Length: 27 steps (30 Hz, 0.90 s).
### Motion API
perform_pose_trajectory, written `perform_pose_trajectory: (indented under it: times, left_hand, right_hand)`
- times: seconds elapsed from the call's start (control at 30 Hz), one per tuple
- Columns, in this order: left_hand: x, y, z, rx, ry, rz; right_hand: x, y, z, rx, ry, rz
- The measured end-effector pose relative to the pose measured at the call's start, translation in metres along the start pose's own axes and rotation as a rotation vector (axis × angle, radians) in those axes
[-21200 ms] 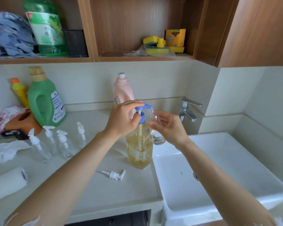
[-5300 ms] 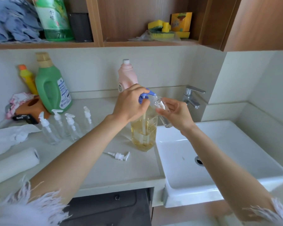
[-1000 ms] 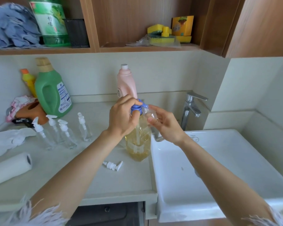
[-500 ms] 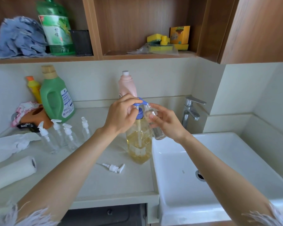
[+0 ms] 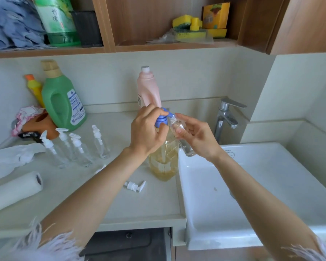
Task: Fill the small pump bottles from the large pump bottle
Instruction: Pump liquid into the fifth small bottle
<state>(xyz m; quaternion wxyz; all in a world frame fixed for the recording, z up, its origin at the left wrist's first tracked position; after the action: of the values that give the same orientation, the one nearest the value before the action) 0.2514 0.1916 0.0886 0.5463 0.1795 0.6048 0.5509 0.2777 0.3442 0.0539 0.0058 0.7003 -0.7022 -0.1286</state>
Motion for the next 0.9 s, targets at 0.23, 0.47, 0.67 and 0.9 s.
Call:
perform_pose_trajectory:
  times: [0.23,0.47,0.67,0.9]
  left_hand:
    - [-0.012,0.014,0.006,-0.001,0.008,-0.032]
    - [-0.017,0.024,0.007,0.012,-0.011,0.025]
    - [-0.015,0.027,0.004,-0.011,-0.026,0.052]
    - [-0.004,0.017,-0.002,-0.007,0.027,0.042]
  right_hand:
    - [0.000,0.000,-0.003,0.018,-0.057,0.185]
    - [0.001,-0.003,-0.014,0.069,-0.244,0.385]
    - [0.003,-0.007,-0.024,0.105,-0.313,0.508]
    - [0.004,-0.008,-0.019,0.168,-0.344,0.541]
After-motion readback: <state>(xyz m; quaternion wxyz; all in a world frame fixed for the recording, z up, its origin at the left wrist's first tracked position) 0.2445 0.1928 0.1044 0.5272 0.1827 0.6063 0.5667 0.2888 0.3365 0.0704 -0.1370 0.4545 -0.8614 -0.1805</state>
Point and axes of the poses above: each hand's wrist, its own y-axis towards the middle knuckle, its own x-axis out of the palm, z = x × y, the point moved 4 cm from there along y, towards the middle knuckle, and after that the axes turned 12 degrees about x, right-handed, at the moved point
